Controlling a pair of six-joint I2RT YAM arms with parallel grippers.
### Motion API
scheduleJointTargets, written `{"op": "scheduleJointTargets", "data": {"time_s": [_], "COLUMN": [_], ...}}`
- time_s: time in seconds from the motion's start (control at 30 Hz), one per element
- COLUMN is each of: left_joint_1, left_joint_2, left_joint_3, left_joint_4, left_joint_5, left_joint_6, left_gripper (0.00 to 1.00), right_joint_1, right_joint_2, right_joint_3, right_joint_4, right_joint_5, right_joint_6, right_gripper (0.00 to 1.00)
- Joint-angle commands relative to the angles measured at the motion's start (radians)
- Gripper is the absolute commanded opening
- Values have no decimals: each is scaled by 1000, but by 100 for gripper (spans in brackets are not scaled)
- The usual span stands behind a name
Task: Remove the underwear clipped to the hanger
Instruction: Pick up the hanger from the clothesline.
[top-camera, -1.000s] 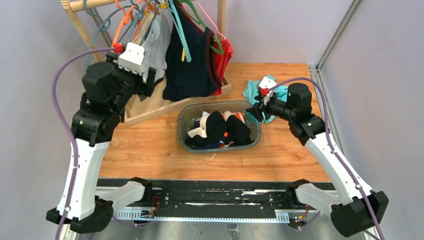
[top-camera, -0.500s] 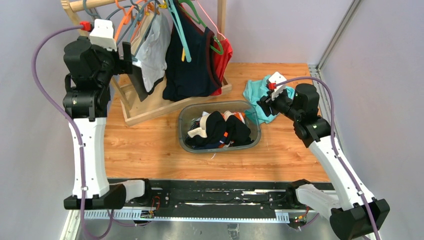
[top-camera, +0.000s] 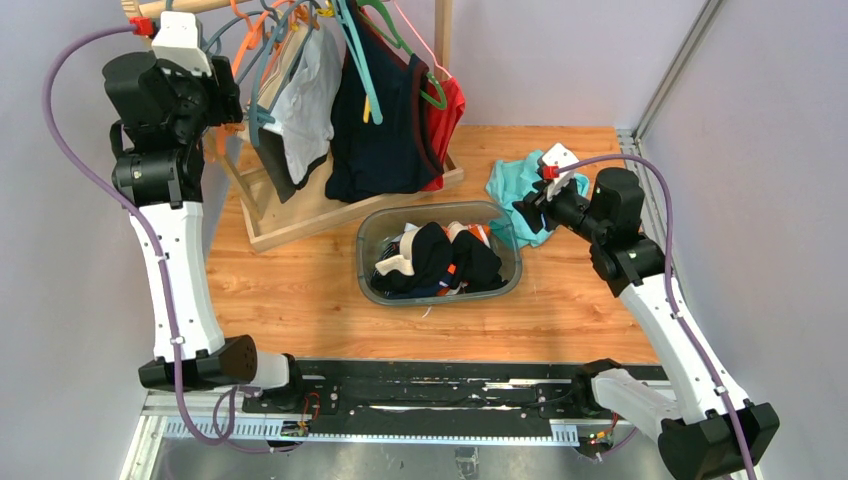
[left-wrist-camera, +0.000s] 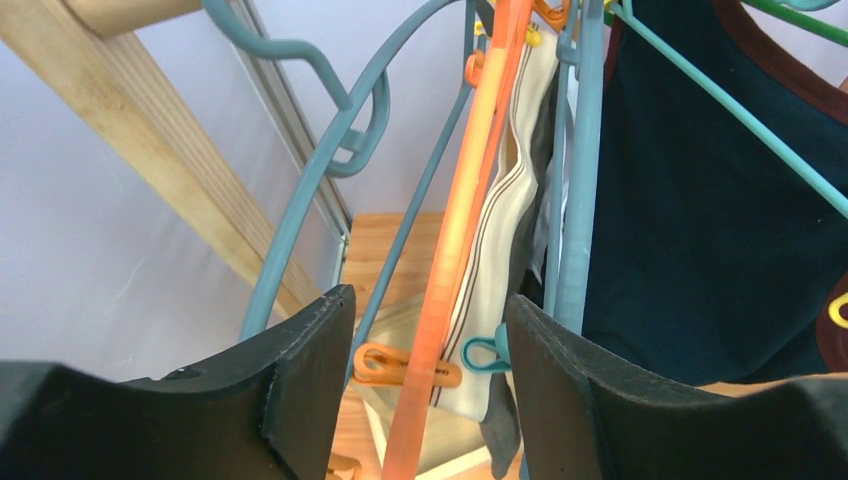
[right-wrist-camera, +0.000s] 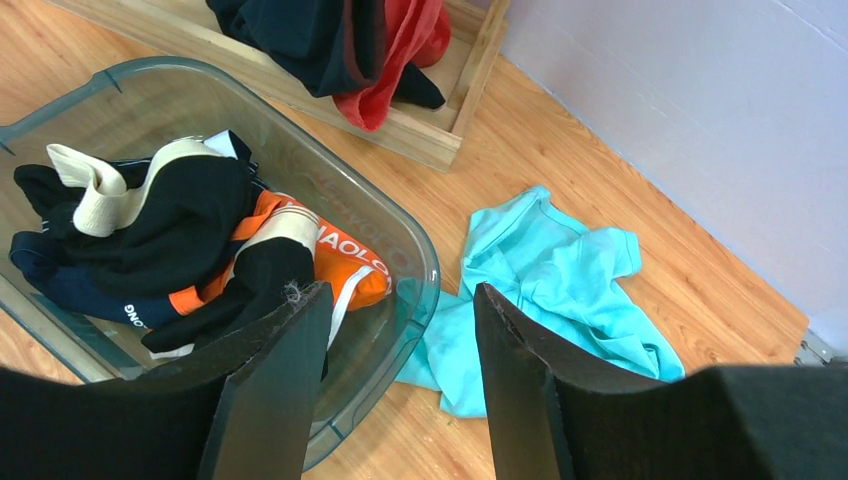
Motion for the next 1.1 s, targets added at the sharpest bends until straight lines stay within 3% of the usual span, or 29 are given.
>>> {"op": "scheduleJointTargets", "data": {"time_s": [0.0,0.6,1.07], "left_joint_1": [12,11,11], "left_joint_2": [48,185,97], "left_joint_3": [73,162,38], "left_joint_4": [-3,-68,-3], "left_joint_5": [32,47,112], "left_joint_6": [0,57,28], "left_gripper": [60,49,25], "right_joint_1": [-14,-13,-14], "right_joint_2": [-6,-5,-4], "right_joint_3": [-11,-15,-18], "right_joint_4": [28,30,30], "right_joint_5": [-43,-65,-72], "right_joint_6": [21,22,21], "right_gripper": [56,56,56]}}
